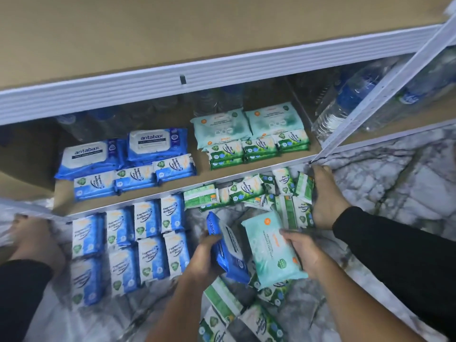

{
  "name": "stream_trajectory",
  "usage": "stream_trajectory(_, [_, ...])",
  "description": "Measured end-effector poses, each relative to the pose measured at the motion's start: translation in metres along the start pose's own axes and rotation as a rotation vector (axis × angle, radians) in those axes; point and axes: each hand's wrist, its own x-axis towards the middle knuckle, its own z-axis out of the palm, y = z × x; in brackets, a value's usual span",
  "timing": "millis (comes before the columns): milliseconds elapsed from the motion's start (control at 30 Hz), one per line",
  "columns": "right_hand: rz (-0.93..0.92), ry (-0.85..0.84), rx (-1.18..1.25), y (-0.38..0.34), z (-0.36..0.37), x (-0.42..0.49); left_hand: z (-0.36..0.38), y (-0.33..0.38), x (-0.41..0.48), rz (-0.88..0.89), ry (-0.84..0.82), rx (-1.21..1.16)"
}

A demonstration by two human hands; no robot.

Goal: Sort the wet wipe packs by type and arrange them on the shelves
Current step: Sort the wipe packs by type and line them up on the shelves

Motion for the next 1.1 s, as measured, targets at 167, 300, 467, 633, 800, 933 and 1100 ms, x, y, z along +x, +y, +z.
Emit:
stream_trajectory(167, [0.041,0.175,-0.393,0.015,-0.002,0.008,0.007,-0.017,0.008,0.097,0.167,0.185])
stream_trajectory(300, [-0.142,0.295,-0.55,0.011,0.002,0.0,0.002,-0.028,0.007,0.082,0.185,0.167])
stream_trajectory(467, [-0.192,0.294,-0.601,0.013,0.006,0.002,0.004,-0.028,0.004,0.121,0.186,0.21])
stream_trajectory(633, [-0.225,0.309,-0.679,0.012,0.006,-0.002,0.007,-0.019,-0.007,0.193,0.323,0.72])
stream_trajectory(800, [-0.154,0.375,-0.892,0.015,0.006,0.001,0.001,-0.002,-0.013,0.203,0.45,1.487])
stream_trajectory(933, [-0.155,0.422,-1.034,0.013,0.02,-0.011,0.002,0.012,-0.012,0.287,0.323,1.815])
stream_trajectory(1100, [-0.205,0.459,-1.068,0.031,0.032,-0.005,-0.005,0.009,0.003,0.485,-0.064,2.213])
